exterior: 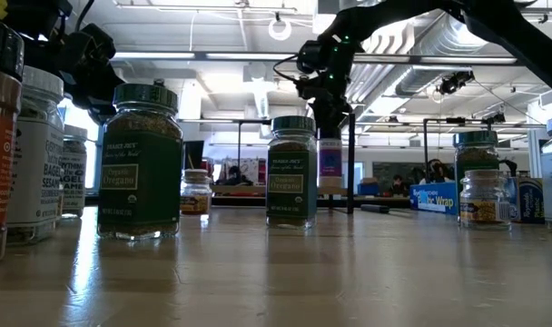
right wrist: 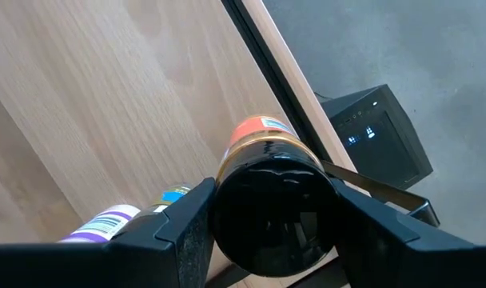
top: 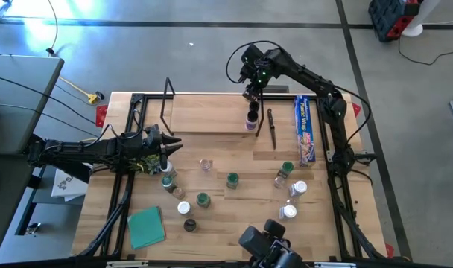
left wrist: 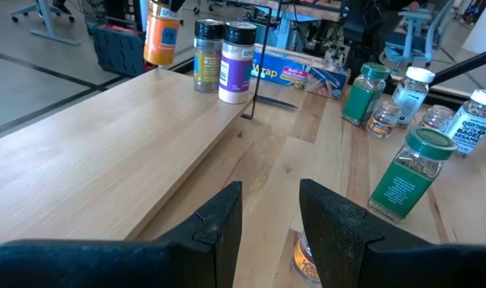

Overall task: Shelf spices
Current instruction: Put the black seasoning bottle on the shelf aligned with the other black seasoning bottles

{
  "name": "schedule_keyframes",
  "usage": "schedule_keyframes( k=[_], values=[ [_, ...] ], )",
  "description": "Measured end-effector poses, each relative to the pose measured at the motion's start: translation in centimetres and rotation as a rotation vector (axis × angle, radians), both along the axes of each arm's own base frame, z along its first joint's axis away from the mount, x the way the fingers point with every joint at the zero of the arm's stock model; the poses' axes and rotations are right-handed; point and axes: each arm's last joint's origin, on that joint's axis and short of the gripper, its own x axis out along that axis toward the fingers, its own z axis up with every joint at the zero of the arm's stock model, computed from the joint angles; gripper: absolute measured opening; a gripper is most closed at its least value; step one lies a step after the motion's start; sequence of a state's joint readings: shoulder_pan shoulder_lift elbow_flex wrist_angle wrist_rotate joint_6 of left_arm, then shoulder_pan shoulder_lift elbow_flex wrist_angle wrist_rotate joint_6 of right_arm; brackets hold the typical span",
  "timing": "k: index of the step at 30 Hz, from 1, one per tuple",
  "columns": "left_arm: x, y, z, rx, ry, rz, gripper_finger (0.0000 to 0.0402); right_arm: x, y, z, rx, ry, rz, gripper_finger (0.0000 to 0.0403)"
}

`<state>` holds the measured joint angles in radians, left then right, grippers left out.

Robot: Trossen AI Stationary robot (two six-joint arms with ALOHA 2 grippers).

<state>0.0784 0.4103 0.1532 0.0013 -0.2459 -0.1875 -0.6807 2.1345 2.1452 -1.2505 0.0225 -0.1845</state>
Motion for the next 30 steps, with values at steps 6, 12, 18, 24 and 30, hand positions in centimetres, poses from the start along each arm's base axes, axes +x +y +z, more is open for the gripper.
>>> schedule_keyframes(
  k=[6,12,18,24,30],
  values=[
    [0.0,0.0,0.0,0.001,0.001,0.000,0.0121,0.0,0.0,0.0,0.008,-0.004,0.032,0.0210],
    [0.0,0.0,0.0,0.001,0.001,0.000,0.0121,0.0,0.1,-0.1,0.013,-0.003,0.062,0.0210],
    [0.0,0.0,0.0,0.006,0.003,-0.003,0.0121,0.4,0.8,-0.1,0.006,0.020,0.165,0.0210],
    [0.0,0.0,0.0,0.007,0.004,-0.002,0.0121,1.0,1.6,-0.1,-0.008,0.030,0.260,0.0210],
    [0.0,0.0,0.0,0.007,0.003,-0.002,0.0121,1.1,1.5,-0.6,-0.019,0.072,0.254,0.0210]
  ],
)
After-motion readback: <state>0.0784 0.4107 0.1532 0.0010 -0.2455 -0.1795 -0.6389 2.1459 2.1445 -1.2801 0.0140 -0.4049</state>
